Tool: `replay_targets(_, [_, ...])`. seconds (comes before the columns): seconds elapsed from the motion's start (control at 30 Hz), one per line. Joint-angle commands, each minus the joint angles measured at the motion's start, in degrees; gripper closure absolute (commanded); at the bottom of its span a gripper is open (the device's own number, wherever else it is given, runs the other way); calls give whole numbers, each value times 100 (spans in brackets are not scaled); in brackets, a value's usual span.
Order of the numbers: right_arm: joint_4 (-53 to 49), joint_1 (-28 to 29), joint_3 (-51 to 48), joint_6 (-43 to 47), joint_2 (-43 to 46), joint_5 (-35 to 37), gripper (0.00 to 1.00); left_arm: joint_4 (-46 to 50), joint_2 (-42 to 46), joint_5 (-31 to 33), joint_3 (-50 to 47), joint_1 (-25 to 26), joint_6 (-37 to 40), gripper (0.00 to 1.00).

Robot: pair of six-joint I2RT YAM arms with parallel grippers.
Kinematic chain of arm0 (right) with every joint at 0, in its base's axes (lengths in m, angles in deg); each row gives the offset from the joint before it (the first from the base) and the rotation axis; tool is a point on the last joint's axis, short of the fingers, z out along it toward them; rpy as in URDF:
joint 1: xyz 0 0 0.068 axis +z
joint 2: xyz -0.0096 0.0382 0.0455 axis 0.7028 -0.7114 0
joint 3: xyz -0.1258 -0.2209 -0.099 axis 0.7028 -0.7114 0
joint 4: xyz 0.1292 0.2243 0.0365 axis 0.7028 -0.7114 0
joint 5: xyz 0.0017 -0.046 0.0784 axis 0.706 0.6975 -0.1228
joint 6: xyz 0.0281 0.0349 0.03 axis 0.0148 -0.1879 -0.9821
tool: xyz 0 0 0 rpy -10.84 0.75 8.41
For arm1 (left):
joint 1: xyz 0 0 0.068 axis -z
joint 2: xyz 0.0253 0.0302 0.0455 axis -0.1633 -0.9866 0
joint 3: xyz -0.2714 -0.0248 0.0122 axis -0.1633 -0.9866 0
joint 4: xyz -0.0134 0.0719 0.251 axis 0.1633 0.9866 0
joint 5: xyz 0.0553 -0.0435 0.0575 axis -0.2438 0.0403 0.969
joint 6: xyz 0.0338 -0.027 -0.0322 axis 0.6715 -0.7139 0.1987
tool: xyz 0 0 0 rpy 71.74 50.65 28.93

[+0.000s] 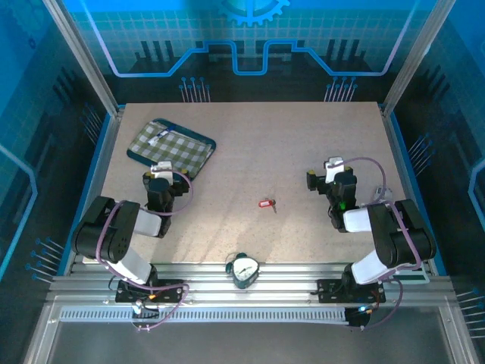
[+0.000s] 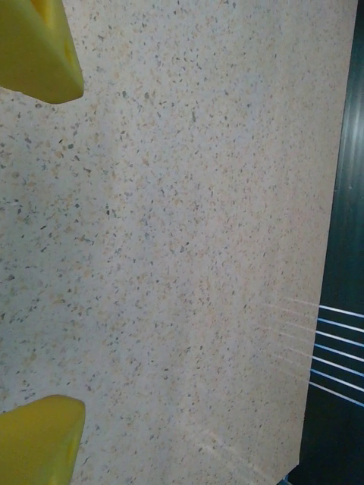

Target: Remove the keys from the keyring

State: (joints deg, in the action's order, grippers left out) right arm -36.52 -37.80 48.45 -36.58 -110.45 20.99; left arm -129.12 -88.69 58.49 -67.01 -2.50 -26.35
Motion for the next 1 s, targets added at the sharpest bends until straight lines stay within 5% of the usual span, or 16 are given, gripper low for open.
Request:
replay_targets(0.0, [35, -124, 118, 53, 27, -177, 0, 17, 129, -92, 112, -66, -101, 1])
replay_targets(0.97, [-97, -237, 168, -2, 36, -468, 0, 465, 177, -313, 294, -258, -290, 1])
